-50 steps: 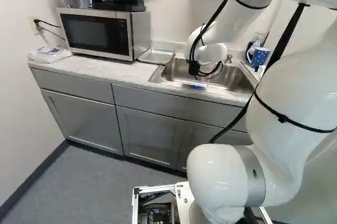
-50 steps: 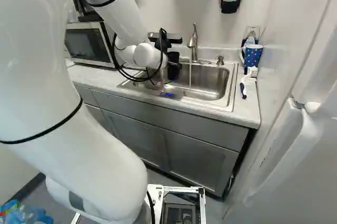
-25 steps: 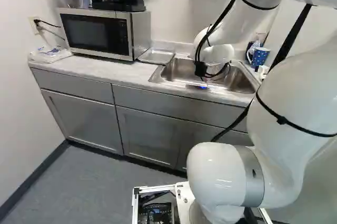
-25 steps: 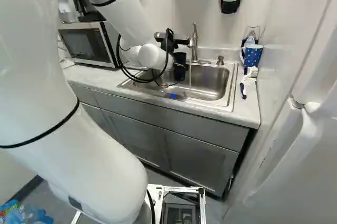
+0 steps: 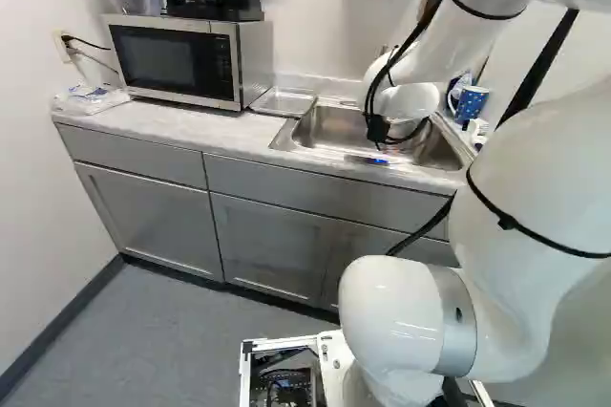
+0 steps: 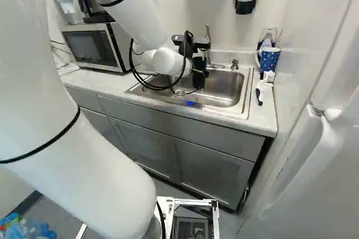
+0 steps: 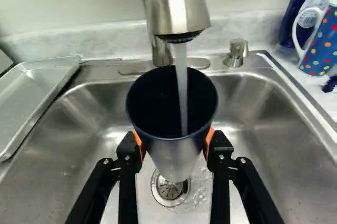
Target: Rinse the cup and place it in the tray
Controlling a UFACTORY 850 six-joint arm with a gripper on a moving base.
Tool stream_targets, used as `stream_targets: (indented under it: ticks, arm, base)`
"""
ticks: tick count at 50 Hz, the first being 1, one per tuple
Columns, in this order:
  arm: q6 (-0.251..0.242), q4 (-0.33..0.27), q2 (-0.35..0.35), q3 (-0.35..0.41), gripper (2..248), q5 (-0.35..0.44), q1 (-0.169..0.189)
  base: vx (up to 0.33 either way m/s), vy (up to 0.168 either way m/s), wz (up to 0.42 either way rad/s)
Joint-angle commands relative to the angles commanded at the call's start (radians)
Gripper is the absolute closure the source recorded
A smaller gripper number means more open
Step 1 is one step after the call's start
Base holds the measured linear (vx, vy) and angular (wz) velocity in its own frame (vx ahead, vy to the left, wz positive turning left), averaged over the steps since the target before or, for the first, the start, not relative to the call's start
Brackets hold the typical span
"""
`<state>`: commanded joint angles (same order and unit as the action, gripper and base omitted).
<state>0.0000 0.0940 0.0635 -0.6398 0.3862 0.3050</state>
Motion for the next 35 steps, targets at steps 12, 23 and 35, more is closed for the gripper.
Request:
stream_targets:
  ticks: [12, 23, 35]
  arm:
    - [0.000, 0.000, 0.000, 0.000, 126, 0.000, 0.001]
    - [0.000, 0.000, 0.000, 0.000, 126, 0.000, 0.001]
    - [0.000, 0.000, 0.000, 0.000, 126, 0.000, 0.001]
  base:
    - [0.000, 0.000, 0.000]
    - [0.000, 0.000, 0.000]
    - [0.000, 0.000, 0.000]
